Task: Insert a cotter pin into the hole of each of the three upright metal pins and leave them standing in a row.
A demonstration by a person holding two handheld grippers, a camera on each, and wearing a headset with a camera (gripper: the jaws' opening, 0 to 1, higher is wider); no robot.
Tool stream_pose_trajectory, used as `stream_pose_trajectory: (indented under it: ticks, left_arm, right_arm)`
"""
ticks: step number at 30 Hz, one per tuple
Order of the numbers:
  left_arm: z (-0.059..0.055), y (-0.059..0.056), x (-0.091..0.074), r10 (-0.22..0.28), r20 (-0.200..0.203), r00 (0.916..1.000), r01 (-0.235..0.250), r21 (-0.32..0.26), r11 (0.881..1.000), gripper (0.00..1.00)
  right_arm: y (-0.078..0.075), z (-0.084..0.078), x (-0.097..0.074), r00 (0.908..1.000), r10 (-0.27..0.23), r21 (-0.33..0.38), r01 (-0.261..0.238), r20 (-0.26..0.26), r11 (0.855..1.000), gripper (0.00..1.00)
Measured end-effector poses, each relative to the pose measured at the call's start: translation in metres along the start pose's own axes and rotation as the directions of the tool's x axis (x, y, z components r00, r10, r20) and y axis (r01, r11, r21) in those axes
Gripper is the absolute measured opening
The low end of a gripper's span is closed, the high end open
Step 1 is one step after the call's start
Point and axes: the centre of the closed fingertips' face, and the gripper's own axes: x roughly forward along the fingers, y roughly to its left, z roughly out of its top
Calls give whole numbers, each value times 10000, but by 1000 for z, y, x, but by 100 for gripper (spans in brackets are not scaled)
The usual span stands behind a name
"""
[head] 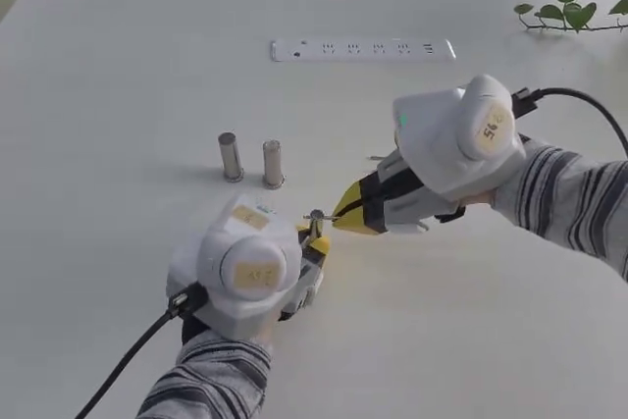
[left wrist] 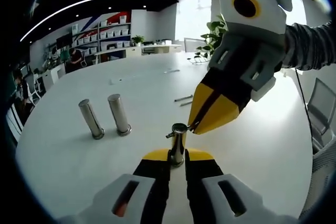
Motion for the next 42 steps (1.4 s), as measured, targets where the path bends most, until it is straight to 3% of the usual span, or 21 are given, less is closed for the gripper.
stream_pose_trajectory:
  ticks: [8, 16, 19, 28, 42]
  left_arm:
    - [0, 0, 0, 9, -8, 10000, -9, 315, 9995, 6]
    - [0, 1, 1, 65, -22, 10000, -65, 222, 9997, 6]
    - [-1, 1, 2, 80, -33, 10000, -79, 206, 9998, 6]
    - [-1, 0, 2, 105, -67, 9999, -104, 91, 9999, 6]
    - [-3, 1, 2, 176, -161, 9997, -175, 44, 9998, 6]
  right_arm:
    - [1, 4, 5, 10000, -27, -18, 27, 70, 10000, 0]
    - [-2, 6, 5, 9998, -146, -161, 149, 152, 9998, 0]
    - [-4, 5, 2, 9994, -270, 66, 269, 218, 9996, 5]
    - [-1, 0, -6, 9991, -350, 453, 340, 223, 9984, 0]
    - [2, 5, -2, 9988, -328, 647, 304, 366, 9974, 0]
